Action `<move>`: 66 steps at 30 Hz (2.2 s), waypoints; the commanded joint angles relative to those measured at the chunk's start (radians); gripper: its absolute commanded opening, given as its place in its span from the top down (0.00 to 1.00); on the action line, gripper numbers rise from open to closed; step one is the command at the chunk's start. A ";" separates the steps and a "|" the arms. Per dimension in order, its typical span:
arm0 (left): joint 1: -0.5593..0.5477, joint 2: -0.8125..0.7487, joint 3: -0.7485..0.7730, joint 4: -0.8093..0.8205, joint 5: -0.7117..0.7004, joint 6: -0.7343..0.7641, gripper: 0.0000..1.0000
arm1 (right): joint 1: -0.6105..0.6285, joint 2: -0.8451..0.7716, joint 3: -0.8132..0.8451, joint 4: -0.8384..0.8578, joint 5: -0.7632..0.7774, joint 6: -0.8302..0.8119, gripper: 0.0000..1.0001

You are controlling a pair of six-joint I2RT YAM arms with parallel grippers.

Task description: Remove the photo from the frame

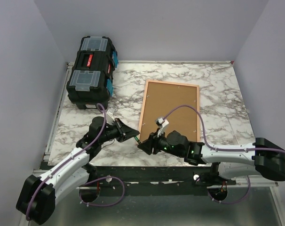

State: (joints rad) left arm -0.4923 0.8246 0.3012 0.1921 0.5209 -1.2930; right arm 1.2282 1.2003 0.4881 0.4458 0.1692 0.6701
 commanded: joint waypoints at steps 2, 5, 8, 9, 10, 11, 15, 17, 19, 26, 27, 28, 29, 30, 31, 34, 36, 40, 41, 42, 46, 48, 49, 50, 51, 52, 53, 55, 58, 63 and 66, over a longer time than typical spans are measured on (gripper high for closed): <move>0.001 0.026 0.066 -0.222 0.019 -0.074 1.00 | 0.004 0.016 0.112 -0.217 0.030 -0.118 0.39; 0.028 0.050 0.091 -0.412 0.069 -0.154 1.00 | 0.065 0.046 0.180 -0.358 0.201 -0.180 0.34; 0.060 0.055 0.023 -0.333 0.167 -0.286 1.00 | 0.192 0.104 0.225 -0.373 0.406 -0.250 0.33; 0.064 0.051 -0.013 -0.277 0.197 -0.334 1.00 | 0.227 0.127 0.233 -0.360 0.477 -0.263 0.32; 0.066 0.046 -0.039 -0.214 0.218 -0.390 1.00 | 0.261 0.145 0.236 -0.341 0.549 -0.279 0.32; 0.066 0.040 -0.066 -0.172 0.227 -0.428 1.00 | 0.273 0.162 0.236 -0.317 0.593 -0.285 0.32; 0.066 -0.001 -0.109 -0.140 0.233 -0.488 1.00 | 0.276 0.196 0.225 -0.189 0.598 -0.311 0.43; 0.066 -0.037 -0.120 -0.179 0.226 -0.497 1.00 | 0.277 0.215 0.220 -0.123 0.590 -0.328 0.49; 0.066 -0.083 -0.148 -0.174 0.216 -0.538 1.00 | 0.276 0.248 0.225 -0.092 0.595 -0.339 0.50; 0.066 -0.227 -0.186 -0.232 0.166 -0.597 1.00 | 0.277 0.281 0.205 -0.035 0.626 -0.284 0.50; 0.066 -0.235 -0.193 -0.226 0.167 -0.604 1.00 | 0.276 0.272 0.194 -0.021 0.631 -0.271 0.53; 0.066 -0.238 -0.196 -0.222 0.167 -0.607 1.00 | 0.277 0.264 0.182 0.000 0.630 -0.266 0.57; 0.066 -0.238 -0.199 -0.220 0.168 -0.609 1.00 | 0.276 0.255 0.167 0.023 0.621 -0.267 0.60; 0.066 -0.235 -0.201 -0.215 0.170 -0.609 1.00 | 0.277 0.251 0.160 0.044 0.609 -0.269 0.61; 0.066 -0.232 -0.201 -0.214 0.174 -0.609 1.00 | 0.277 0.250 0.157 0.052 0.600 -0.274 0.63; 0.066 -0.233 -0.201 -0.209 0.178 -0.612 1.00 | 0.276 0.268 0.175 0.038 0.600 -0.285 0.74; 0.066 -0.240 -0.196 -0.214 0.170 -0.607 1.00 | 0.276 0.266 0.174 0.039 0.612 -0.281 0.99; 0.066 -0.275 -0.174 -0.279 0.092 -0.523 0.56 | 0.276 0.236 0.184 -0.020 0.662 -0.254 0.99; 0.066 -0.288 -0.153 -0.366 0.064 -0.481 0.30 | 0.276 0.227 0.195 -0.077 0.695 -0.227 0.99; 0.066 -0.302 -0.126 -0.441 0.022 -0.438 0.12 | 0.274 0.211 0.205 -0.126 0.708 -0.204 0.99; 0.073 -0.341 -0.076 -0.580 -0.124 -0.283 0.01 | 0.220 0.137 0.216 -0.335 0.672 -0.062 0.99; 0.075 -0.344 -0.037 -0.650 -0.218 -0.186 0.01 | 0.163 0.100 0.213 -0.422 0.583 -0.008 0.99; 0.075 -0.340 -0.009 -0.678 -0.266 -0.132 0.02 | 0.138 0.085 0.211 -0.468 0.542 0.019 0.99; 0.075 -0.335 0.015 -0.696 -0.308 -0.060 0.02 | 0.103 0.067 0.209 -0.503 0.500 0.038 0.99; 0.075 -0.326 0.036 -0.690 -0.350 0.020 0.01 | 0.065 0.058 0.210 -0.529 0.432 0.050 0.99; 0.075 -0.313 0.047 -0.671 -0.367 0.084 0.01 | 0.014 0.049 0.214 -0.560 0.371 0.067 0.99; 0.075 -0.294 0.057 -0.654 -0.368 0.155 0.01 | -0.026 0.044 0.217 -0.580 0.316 0.085 0.99; 0.075 -0.241 0.082 -0.627 -0.359 0.278 0.02 | -0.116 0.035 0.221 -0.593 0.191 0.095 0.99; 0.074 -0.120 0.111 -0.577 -0.257 0.392 0.02 | -0.233 0.057 0.251 -0.598 0.033 0.101 0.99; 0.050 0.005 0.106 -0.454 -0.166 0.427 0.10 | -0.334 0.190 0.375 -0.621 -0.078 0.051 0.99; 0.037 0.065 0.127 -0.412 -0.160 0.436 0.13 | -0.366 0.287 0.460 -0.656 -0.113 0.037 0.99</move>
State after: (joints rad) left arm -0.4358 0.8345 0.4011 -0.3264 0.3058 -0.9432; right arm 0.8955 1.3891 0.8440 -0.1455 0.1921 0.7307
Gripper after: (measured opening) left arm 0.896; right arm 0.246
